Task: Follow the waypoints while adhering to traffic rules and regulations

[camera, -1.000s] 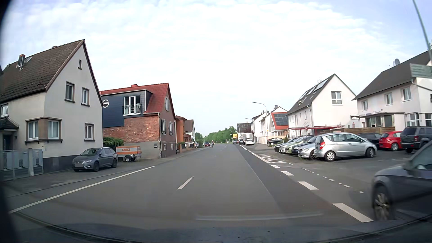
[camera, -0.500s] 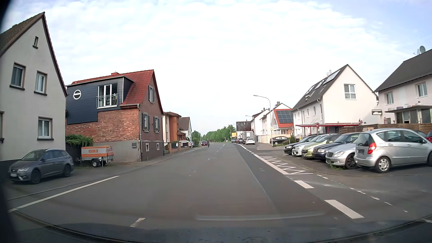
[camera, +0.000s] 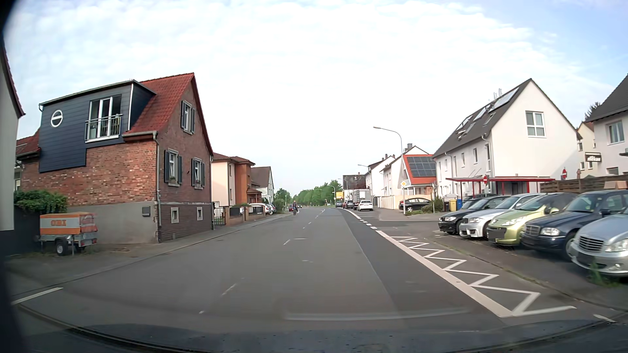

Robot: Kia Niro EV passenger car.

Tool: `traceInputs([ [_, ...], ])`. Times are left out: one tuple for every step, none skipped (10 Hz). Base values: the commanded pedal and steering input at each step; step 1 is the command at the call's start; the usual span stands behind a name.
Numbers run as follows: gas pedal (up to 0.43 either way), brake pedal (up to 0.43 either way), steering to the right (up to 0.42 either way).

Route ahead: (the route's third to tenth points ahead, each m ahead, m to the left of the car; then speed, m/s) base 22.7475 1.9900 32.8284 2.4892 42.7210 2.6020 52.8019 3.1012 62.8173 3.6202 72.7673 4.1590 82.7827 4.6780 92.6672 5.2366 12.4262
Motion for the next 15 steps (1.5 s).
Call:
traceInputs([
  [0.118, 0.0, -0.005],
  [0.118, 0.0, -0.005],
  [0.118, 0.0, -0.005],
  [0.118, 0.0, -0.005],
  [0.118, 0.0, -0.005],
  [0.118, 0.0, -0.005],
  [0.118, 0.0, -0.005],
  [0.118, 0.0, -0.005],
  [0.118, 0.0, -0.005],
  [0.118, 0.0, -0.005],
  [0.118, 0.0, -0.005],
  [0.118, 0.0, -0.005],
  [0.118, 0.0, -0.005],
  [0.118, 0.0, -0.005],
  [0.118, 0.0, -0.005],
])
